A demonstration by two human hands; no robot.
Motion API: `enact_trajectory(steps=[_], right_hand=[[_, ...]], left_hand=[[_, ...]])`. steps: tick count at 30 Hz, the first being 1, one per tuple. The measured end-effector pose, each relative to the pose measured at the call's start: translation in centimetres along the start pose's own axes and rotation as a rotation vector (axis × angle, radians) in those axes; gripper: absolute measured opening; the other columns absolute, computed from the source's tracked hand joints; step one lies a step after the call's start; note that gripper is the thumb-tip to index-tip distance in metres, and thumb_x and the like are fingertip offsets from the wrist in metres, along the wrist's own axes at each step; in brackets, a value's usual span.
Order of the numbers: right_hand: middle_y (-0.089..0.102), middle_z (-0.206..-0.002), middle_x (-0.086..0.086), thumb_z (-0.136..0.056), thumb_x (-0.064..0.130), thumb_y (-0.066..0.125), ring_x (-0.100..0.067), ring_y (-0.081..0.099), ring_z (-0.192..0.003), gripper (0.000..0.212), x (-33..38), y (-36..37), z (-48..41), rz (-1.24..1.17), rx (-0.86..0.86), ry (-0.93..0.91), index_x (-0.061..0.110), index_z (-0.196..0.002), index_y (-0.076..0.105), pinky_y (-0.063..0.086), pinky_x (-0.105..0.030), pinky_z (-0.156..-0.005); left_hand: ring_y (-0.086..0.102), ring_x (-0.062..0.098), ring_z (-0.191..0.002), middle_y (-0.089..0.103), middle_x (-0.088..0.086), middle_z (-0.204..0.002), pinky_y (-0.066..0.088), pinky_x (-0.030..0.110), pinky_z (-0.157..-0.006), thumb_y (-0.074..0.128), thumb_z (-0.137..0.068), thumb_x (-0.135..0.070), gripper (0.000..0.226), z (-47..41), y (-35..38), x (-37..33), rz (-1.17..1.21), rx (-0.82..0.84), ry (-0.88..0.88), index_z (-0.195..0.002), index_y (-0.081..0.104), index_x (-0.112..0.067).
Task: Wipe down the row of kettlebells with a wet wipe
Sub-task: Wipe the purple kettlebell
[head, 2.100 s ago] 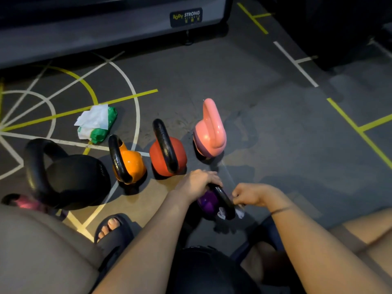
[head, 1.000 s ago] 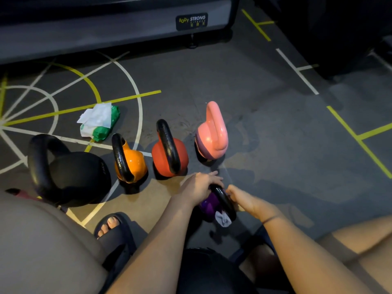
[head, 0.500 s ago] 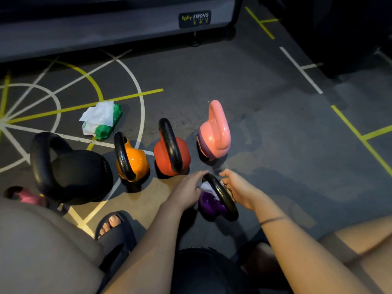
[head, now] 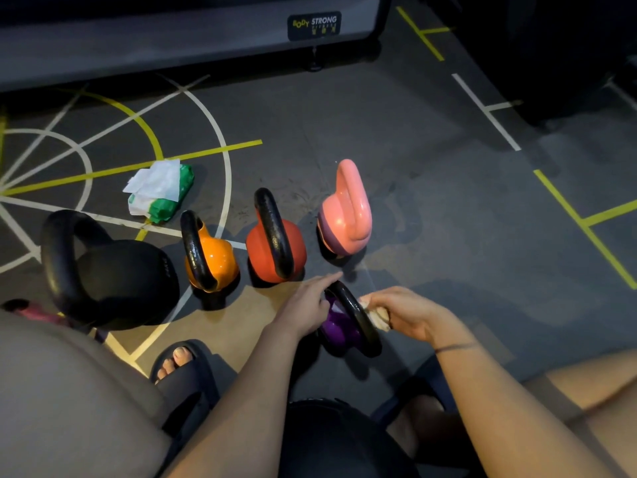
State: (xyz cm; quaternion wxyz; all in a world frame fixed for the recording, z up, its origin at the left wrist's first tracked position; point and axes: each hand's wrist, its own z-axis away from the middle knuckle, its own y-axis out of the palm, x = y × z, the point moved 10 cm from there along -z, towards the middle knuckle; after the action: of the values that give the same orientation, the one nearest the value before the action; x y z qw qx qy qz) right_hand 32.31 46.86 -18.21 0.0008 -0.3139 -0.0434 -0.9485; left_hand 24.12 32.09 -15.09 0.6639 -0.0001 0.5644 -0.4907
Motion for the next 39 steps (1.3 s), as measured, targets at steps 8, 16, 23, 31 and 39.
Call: enact_trajectory(steps=[8,16,23,31,39], right_hand=[[0.062,-0.07,0.008,-0.086,0.004,0.063,-0.007,0.057,-0.072,0.027,-2.2,-0.9,-1.0,0.901,-0.136,-0.122,0.022,-0.067,0.066,0.045,-0.02,-0.069],[0.052,-0.059,-0.003,-0.081,-0.003,0.056,-0.015,0.046,-0.056,0.031,-1.8,-1.4,-0.5,0.667,-0.05,0.044,0.015,-0.056,0.062,0.032,-0.026,-0.052],[0.071,-0.098,-0.019,-0.087,-0.013,0.052,-0.02,0.069,-0.077,0.032,1.9,0.0,-1.2,-0.303,0.009,-0.052,-0.008,-0.115,0.068,0.058,-0.029,-0.068],[0.062,-0.07,-0.01,-0.084,-0.01,0.064,-0.015,0.054,-0.056,0.017,1.3,-4.4,-2.0,0.004,-0.519,-0.071,0.005,-0.08,0.072,0.043,-0.022,-0.051],[0.07,-0.081,-0.012,-0.091,0.017,0.072,-0.018,0.063,-0.071,0.018,1.8,-2.8,-2.5,-0.153,-0.513,-0.156,0.0,-0.095,0.073,0.055,-0.035,-0.069]], left_hand=[[0.048,0.01,-0.137,0.055,-0.009,-0.147,0.034,0.029,-0.118,0.048,-0.088,-0.003,0.073,-0.5,0.2,-1.2,-0.037,-0.028,0.078,-0.148,0.046,-0.045],[0.05,0.008,-0.131,0.058,-0.01,-0.142,0.03,0.01,-0.103,0.047,-0.093,0.0,0.064,-0.2,-0.3,-0.1,0.013,-0.081,0.033,-0.145,0.054,-0.036],[0.051,0.012,-0.136,0.06,-0.002,-0.142,0.038,0.029,-0.115,0.045,-0.093,0.0,0.06,0.0,-0.5,0.7,0.085,-0.102,0.003,-0.143,0.056,-0.031],[0.054,0.005,-0.132,0.058,-0.009,-0.144,0.04,0.032,-0.116,0.041,-0.093,0.001,0.067,0.0,0.1,2.4,0.201,-0.044,-0.076,-0.149,0.045,-0.034],[0.044,0.019,-0.133,0.051,-0.001,-0.136,0.04,0.036,-0.11,0.056,-0.076,-0.002,0.062,-0.3,-0.8,-2.1,-0.073,-0.174,0.201,-0.133,0.053,-0.025]])
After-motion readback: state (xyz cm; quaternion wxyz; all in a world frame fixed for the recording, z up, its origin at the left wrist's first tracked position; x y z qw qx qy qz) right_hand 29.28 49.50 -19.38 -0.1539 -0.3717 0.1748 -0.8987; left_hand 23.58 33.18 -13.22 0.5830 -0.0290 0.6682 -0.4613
